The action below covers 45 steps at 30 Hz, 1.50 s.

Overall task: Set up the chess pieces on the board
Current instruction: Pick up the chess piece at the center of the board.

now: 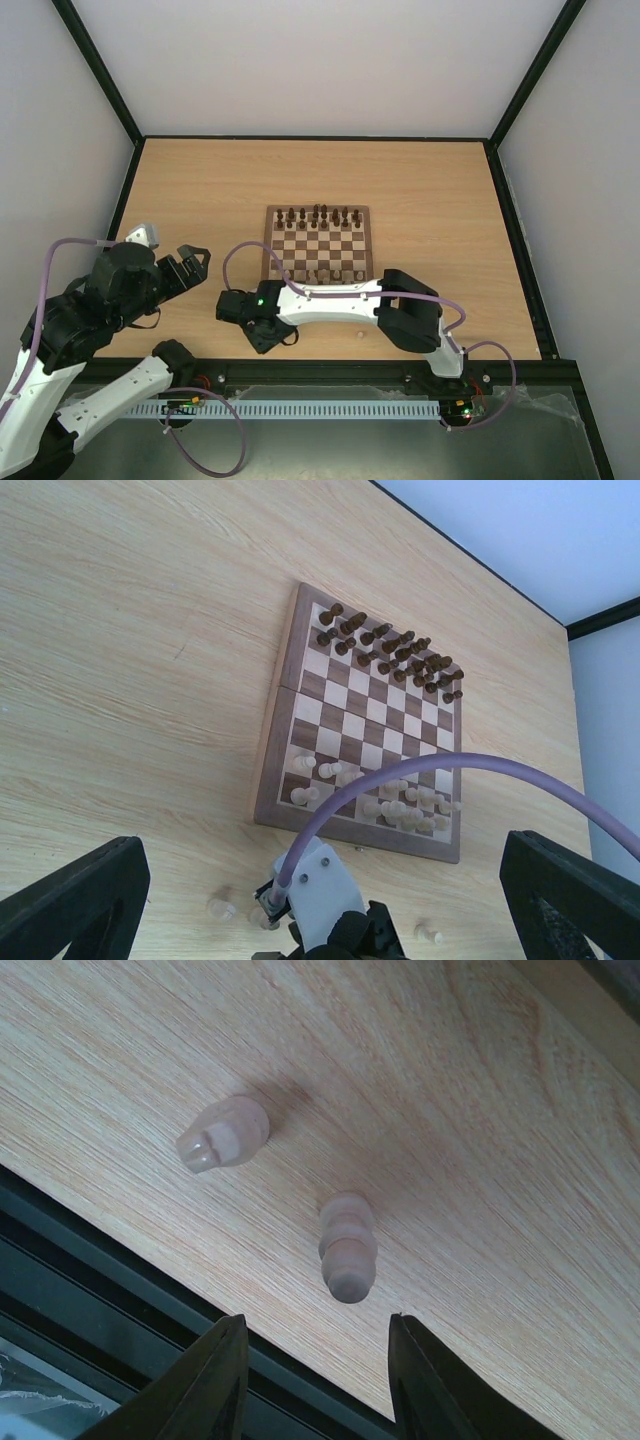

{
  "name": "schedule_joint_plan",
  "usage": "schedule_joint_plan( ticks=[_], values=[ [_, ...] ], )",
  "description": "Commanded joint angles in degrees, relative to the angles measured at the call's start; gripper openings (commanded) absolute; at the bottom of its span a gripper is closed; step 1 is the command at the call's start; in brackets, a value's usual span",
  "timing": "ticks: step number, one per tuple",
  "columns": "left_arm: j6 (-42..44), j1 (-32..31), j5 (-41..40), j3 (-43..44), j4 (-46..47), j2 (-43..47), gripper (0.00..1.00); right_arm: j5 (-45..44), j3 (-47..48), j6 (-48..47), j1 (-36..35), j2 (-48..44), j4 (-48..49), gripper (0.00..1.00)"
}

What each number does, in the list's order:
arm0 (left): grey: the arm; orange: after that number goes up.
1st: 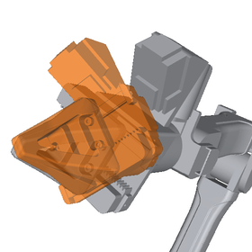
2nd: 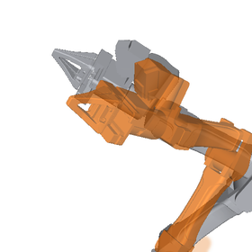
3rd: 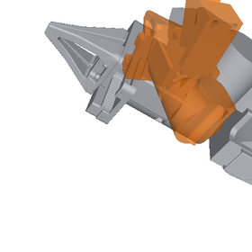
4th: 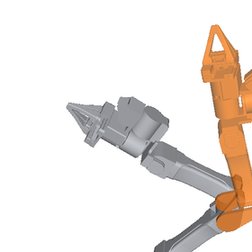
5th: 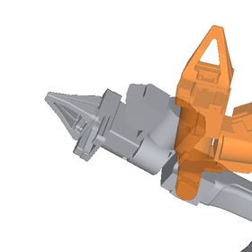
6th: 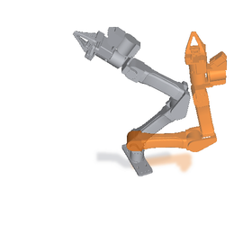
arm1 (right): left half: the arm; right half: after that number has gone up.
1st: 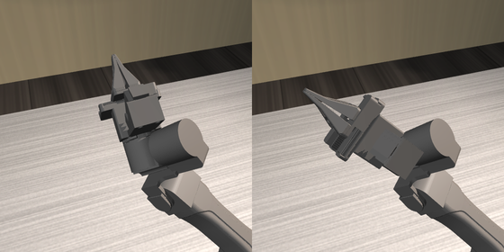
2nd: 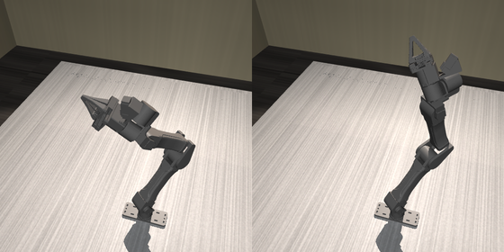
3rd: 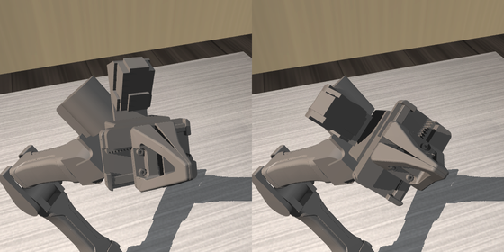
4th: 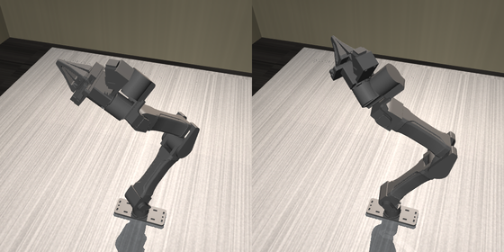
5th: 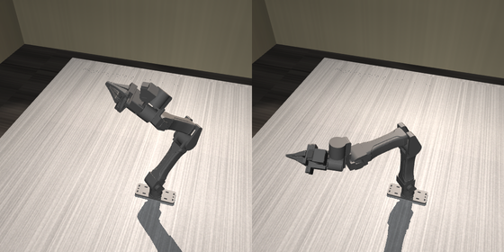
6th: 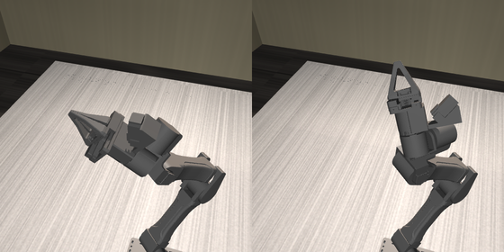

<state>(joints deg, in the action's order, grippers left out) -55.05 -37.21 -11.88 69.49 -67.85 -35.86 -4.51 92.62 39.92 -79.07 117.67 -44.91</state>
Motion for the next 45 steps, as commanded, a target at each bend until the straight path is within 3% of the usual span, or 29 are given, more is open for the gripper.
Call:
schedule_joint_plan(
  ticks=[1,18,25,35,45],
  values=[
    [-0.4,0.3,-0.5,0.6,-0.6,0.5,0.99,-0.4,1.6,0.7,0.6,1.4,-2.1,0.39],
    [-0.6,0.3,-0.7,-0.4,-0.4,0.8,0.99,-0.6,3.5,-0.8,3.0,4.1,-1.8,0.3],
    [-0.5,0.3,-0.6,-0.9,-0.2,0.7,0.99,-0.3,4.1,-1.1,3.1,4.1,-2.1,0.11],
    [-0.6,0.3,-0.8,0.0,-0.1,0.4,0.99,-3.1,5.4,-0.1,4.3,-2.9,-8.7,0.08],
    [-0.1,0.3,-0.5,3.2,-0.6,-0.6,0.99,-4.0,5.7,-3.2,12.8,-7.6,-13.1,0.09]
  ],
)
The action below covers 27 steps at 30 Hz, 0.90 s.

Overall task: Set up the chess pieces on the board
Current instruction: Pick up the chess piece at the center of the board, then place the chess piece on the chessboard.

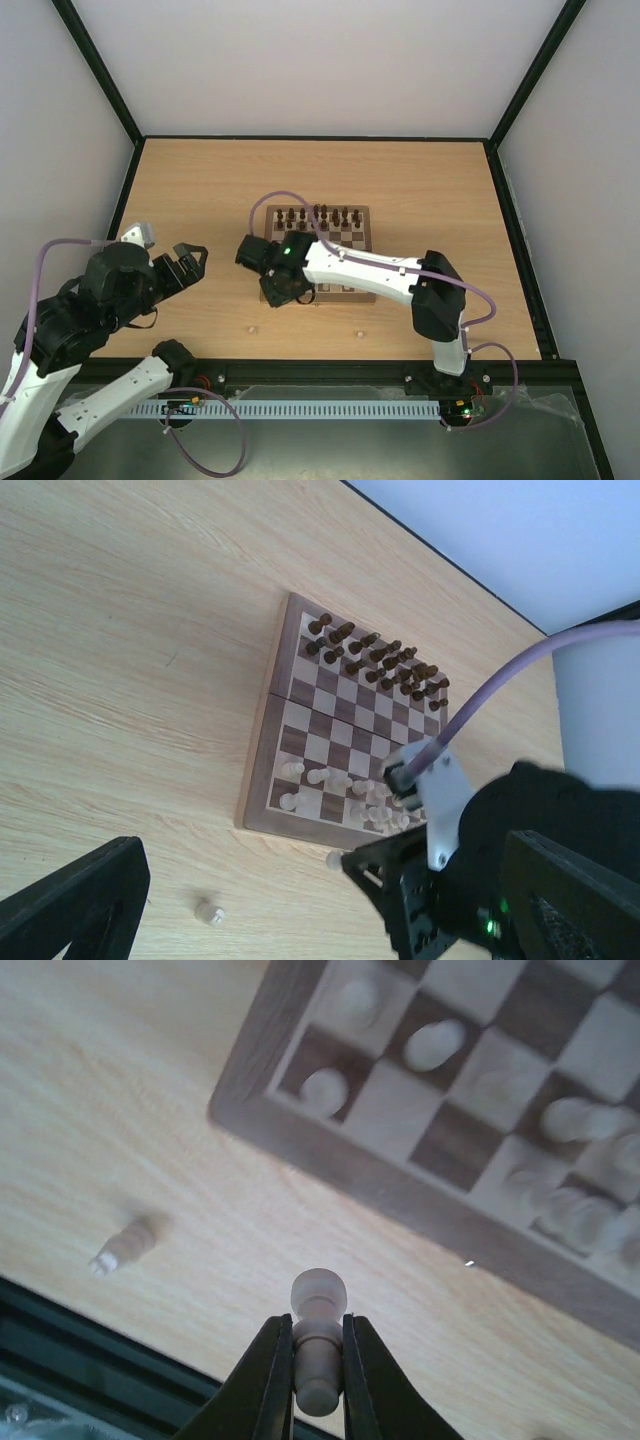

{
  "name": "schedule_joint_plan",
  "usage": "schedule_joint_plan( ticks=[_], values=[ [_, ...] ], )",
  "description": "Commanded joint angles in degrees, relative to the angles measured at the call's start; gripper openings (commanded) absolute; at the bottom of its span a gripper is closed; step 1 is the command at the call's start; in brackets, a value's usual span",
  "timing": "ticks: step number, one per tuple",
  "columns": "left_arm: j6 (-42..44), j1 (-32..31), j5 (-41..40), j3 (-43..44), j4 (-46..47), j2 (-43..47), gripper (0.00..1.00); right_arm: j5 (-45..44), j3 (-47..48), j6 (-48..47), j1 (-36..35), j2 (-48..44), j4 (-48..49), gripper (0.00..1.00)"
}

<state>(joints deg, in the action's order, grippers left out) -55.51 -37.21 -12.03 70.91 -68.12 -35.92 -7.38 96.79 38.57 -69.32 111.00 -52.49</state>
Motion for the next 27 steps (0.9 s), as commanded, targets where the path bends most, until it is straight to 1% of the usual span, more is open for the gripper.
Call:
schedule_joint_plan(
  ticks=[1,8,22,27],
  values=[
    [0.3,0.3,-0.4,1.9,-0.4,-0.5,0.99,-1.1,2.0,-1.9,3.9,-0.8,-5.9,0.09],
    [0.3,0.3,-0.4,1.9,-0.6,-0.3,0.99,-2.0,4.4,-4.7,7.5,2.7,-7.6,0.09],
    [0.8,0.3,-0.5,1.3,-0.3,-0.8,0.99,-3.6,4.1,-5.4,8.0,7.8,-4.0,0.1],
    [0.8,0.2,-0.7,1.2,-0.3,-0.7,0.99,-3.0,2.4,-5.4,8.3,7.8,-1.9,0.1]
  ],
)
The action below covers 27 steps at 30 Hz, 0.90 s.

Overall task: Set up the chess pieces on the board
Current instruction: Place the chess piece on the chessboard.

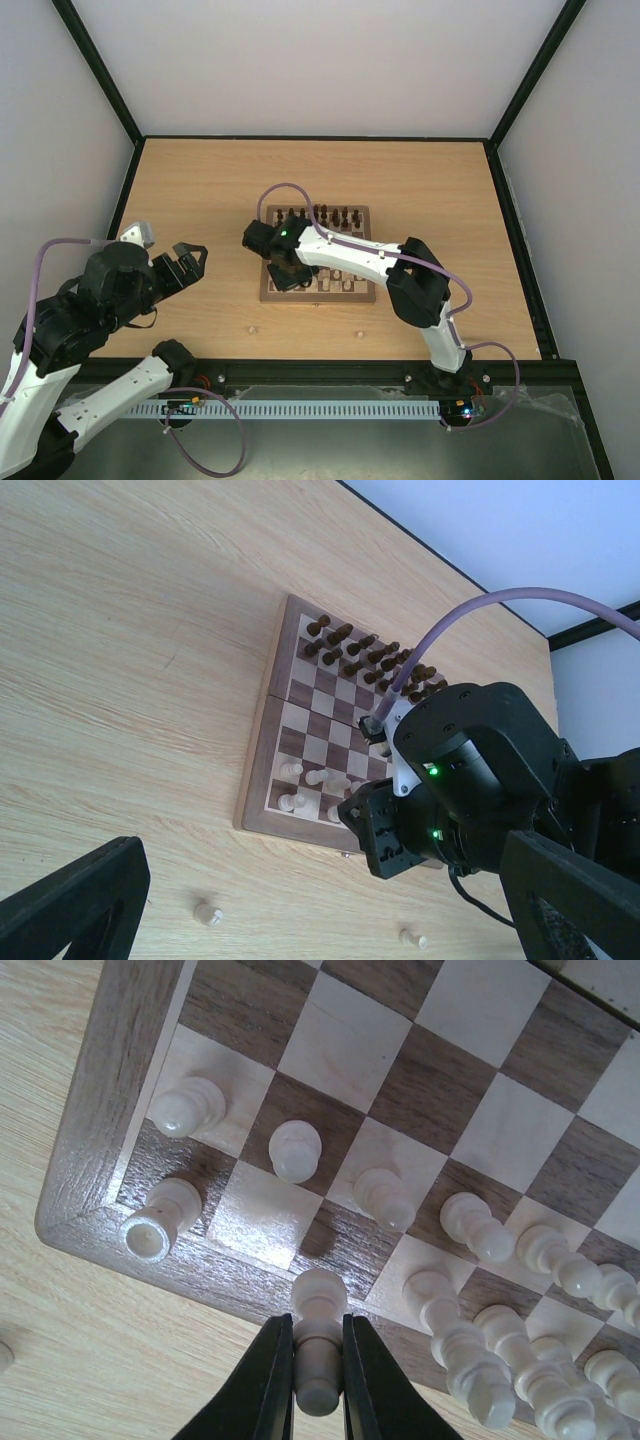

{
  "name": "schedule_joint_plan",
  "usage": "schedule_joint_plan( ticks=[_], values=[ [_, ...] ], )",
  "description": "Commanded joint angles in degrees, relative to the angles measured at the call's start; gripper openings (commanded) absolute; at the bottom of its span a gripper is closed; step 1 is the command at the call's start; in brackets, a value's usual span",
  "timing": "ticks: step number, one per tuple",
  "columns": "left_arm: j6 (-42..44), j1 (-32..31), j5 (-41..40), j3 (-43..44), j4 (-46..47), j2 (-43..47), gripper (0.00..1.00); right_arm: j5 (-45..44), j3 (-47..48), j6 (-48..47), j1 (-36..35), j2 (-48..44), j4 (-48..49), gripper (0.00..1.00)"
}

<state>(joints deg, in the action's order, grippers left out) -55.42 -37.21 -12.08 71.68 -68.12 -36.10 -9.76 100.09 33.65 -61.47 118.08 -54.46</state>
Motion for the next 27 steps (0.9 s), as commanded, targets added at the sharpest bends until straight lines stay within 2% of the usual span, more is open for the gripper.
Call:
schedule_joint_plan(
  ticks=[1,27],
  values=[
    [0.6,0.3,-0.7,0.3,-0.3,-0.4,0.99,-0.5,-1.2,-0.4,0.5,0.6,0.4,0.1],
    [0.8,0.3,-0.3,-1.6,1.0,-0.7,0.99,-0.2,-6.0,-0.1,2.0,-0.9,4.3,0.11]
  ],
)
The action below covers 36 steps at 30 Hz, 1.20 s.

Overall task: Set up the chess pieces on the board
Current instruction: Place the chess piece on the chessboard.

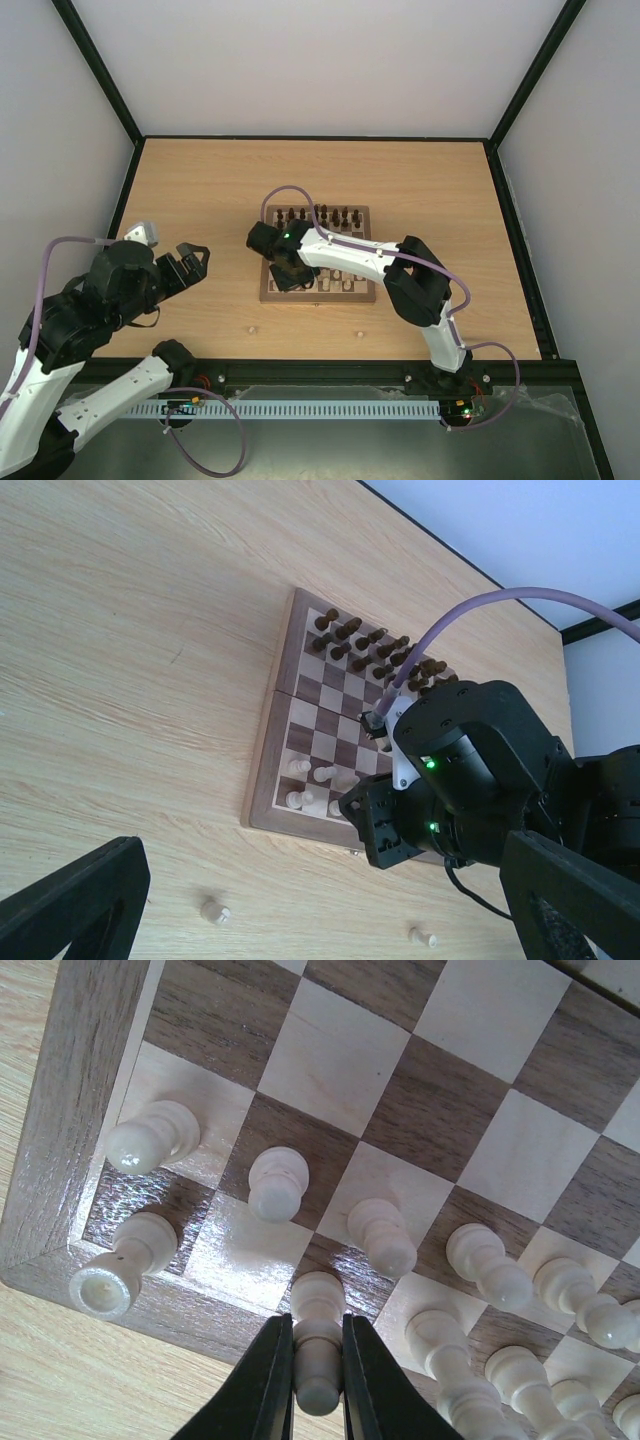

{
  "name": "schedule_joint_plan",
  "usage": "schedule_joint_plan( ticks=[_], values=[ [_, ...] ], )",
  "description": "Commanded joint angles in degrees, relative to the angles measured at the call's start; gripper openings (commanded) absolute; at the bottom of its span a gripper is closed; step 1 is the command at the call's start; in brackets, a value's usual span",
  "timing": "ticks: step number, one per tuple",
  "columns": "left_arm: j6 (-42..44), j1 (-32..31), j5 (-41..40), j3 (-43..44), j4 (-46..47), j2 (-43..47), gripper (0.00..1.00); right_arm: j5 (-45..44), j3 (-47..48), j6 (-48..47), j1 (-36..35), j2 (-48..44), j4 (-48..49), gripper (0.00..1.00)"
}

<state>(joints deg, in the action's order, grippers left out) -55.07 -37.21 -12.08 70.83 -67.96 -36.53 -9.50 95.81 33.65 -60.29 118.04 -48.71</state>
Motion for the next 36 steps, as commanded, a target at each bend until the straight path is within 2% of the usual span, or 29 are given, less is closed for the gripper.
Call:
schedule_joint_plan(
  ticks=[1,16,22,36],
  values=[
    [0.5,0.3,-0.3,-0.8,0.8,-0.3,0.99,-0.4,-1.7,-0.1,0.8,-0.9,-1.4,0.11],
    [0.6,0.3,-0.1,-1.1,1.3,-0.5,0.99,0.3,-2.6,-0.2,1.0,-2.0,-1.5,0.16],
    [0.6,0.3,-0.1,-1.3,1.4,-0.5,0.99,0.4,-2.1,-0.5,1.0,-2.9,-1.3,0.22],
    [0.7,0.3,0.1,-1.2,1.7,-0.7,0.99,-0.4,4.3,-0.5,1.0,-5.7,-5.8,0.26]
  ],
)
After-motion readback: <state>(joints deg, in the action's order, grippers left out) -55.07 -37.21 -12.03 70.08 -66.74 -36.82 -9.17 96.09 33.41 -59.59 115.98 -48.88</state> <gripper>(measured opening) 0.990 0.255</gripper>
